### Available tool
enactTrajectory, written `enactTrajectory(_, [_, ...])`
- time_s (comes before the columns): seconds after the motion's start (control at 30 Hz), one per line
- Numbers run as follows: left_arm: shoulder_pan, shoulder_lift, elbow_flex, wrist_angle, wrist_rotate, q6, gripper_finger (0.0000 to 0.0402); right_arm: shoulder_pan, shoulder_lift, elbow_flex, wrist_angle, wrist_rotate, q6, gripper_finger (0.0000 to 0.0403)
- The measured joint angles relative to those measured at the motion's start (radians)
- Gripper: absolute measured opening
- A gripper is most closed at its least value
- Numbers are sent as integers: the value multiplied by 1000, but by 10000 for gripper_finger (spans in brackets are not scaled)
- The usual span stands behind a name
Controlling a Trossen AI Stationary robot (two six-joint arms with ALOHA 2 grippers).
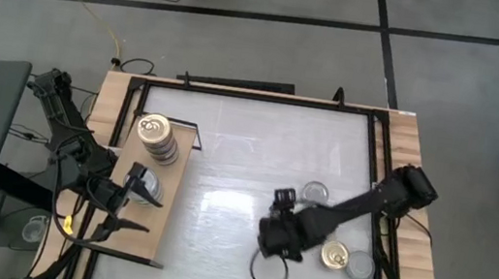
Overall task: Stack canned seafood by type on shelf
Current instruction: Stack the green tuna can on top of the green tuna can on the shelf
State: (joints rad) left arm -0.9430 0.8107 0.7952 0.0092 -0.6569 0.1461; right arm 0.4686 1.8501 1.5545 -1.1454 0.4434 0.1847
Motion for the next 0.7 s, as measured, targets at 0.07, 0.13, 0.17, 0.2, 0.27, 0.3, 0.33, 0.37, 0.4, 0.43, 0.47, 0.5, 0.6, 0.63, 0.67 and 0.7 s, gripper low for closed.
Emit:
enactTrajectory(0.07, [0, 0, 0, 0, -11, 5, 249, -49, 0, 13, 2, -50, -42, 293])
enactTrajectory(0.13, [0, 0, 0, 1, -16, 14, 249, -93, 2, 20, 3, -76, -96, 297])
enactTrajectory(0.17, [0, 0, 0, 1, -16, 14, 249, -112, 2, 22, 2, -79, -122, 298])
enactTrajectory(0.2, [0, 0, 0, 1, -16, 14, 249, -129, 2, 22, 2, -80, -146, 298])
enactTrajectory(0.27, [0, 0, 0, 0, -16, -2, 249, -155, 2, 23, 1, -83, -182, 298])
enactTrajectory(0.3, [0, 0, 0, 0, -16, -11, 249, -164, 2, 23, 1, -93, -193, 298])
enactTrajectory(0.33, [0, 0, 0, 0, -15, -20, 249, -173, 2, 23, 1, -108, -205, 298])
enactTrajectory(0.37, [0, 0, 0, -1, -15, -26, 249, -185, 2, 23, 2, -132, -212, 298])
enactTrajectory(0.4, [0, 0, 0, 0, -15, -28, 249, -198, 2, 23, 2, -164, -213, 298])
enactTrajectory(0.43, [0, 0, 0, 0, -15, -28, 249, -211, 2, 23, 2, -202, -213, 298])
enactTrajectory(0.47, [0, 0, 0, 0, -15, -29, 249, -225, 2, 23, -2, -240, -213, 298])
enactTrajectory(0.5, [0, -1, 0, -1, -15, -33, 249, -237, 2, 23, -7, -273, -213, 299])
enactTrajectory(0.6, [0, -6, 0, -2, -14, -33, 249, -261, 2, 23, -26, -323, -256, 304])
enactTrajectory(0.63, [0, -10, 0, -6, -14, -30, 249, -264, 2, 23, -26, -331, -282, 308])
enactTrajectory(0.67, [0, -15, 0, -11, -14, -30, 249, -264, 2, 23, -22, -334, -298, 314])
enactTrajectory(0.7, [0, -20, 0, -20, -14, -29, 249, -264, 2, 23, -20, -335, -311, 320])
